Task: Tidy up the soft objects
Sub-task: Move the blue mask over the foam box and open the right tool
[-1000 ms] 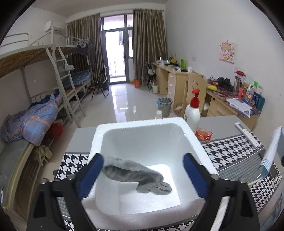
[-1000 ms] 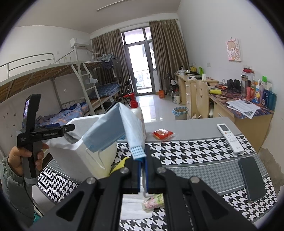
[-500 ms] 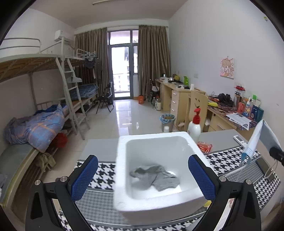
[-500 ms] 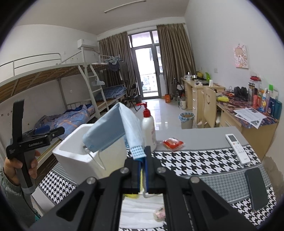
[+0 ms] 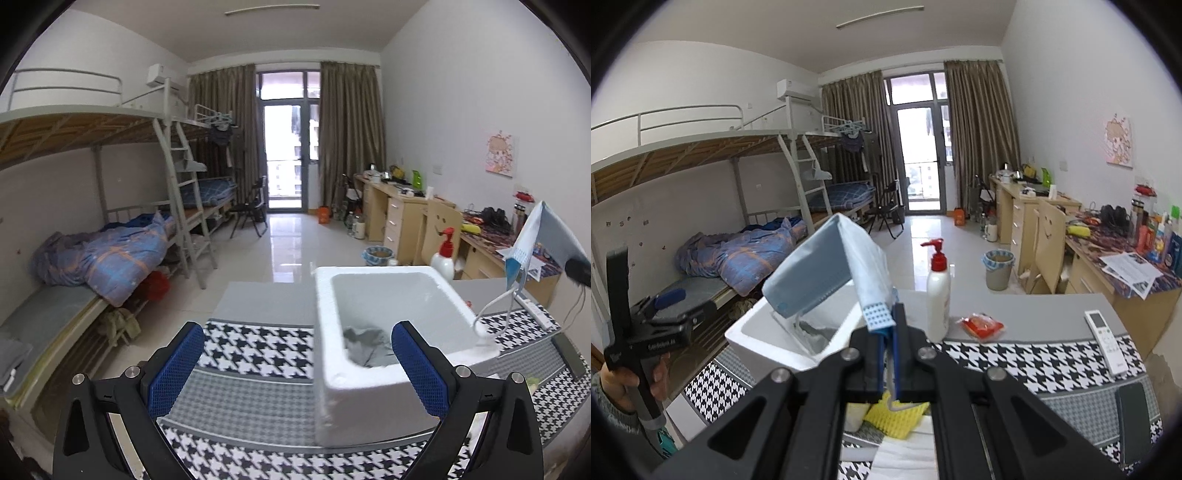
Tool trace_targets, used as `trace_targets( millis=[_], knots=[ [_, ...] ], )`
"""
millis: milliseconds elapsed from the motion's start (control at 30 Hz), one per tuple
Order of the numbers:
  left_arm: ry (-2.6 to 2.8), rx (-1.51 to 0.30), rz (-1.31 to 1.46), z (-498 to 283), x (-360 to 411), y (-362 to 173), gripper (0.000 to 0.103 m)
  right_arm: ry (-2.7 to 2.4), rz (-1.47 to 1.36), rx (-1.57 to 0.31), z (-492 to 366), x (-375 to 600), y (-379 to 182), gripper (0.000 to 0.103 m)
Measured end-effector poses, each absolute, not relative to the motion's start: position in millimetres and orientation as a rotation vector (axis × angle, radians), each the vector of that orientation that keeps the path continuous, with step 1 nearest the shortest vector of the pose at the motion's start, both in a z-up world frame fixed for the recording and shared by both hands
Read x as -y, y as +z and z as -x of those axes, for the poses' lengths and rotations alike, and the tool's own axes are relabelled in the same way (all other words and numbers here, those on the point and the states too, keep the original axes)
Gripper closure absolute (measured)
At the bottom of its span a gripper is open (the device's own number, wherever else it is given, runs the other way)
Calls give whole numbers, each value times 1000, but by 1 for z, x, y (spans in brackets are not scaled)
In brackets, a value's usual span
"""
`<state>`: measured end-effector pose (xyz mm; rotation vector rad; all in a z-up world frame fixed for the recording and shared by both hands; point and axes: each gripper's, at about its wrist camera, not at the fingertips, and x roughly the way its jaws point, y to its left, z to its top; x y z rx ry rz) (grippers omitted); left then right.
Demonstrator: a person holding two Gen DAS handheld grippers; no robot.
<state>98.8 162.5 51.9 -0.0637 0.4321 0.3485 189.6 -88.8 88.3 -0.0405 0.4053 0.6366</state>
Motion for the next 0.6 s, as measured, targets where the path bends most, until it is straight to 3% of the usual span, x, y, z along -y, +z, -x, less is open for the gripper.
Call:
trace_targets(
  millis=[600],
  knots=[
    [436,-435,80,-64,-185,30,1,755,99,-455,-205,27,89,97]
  ],
)
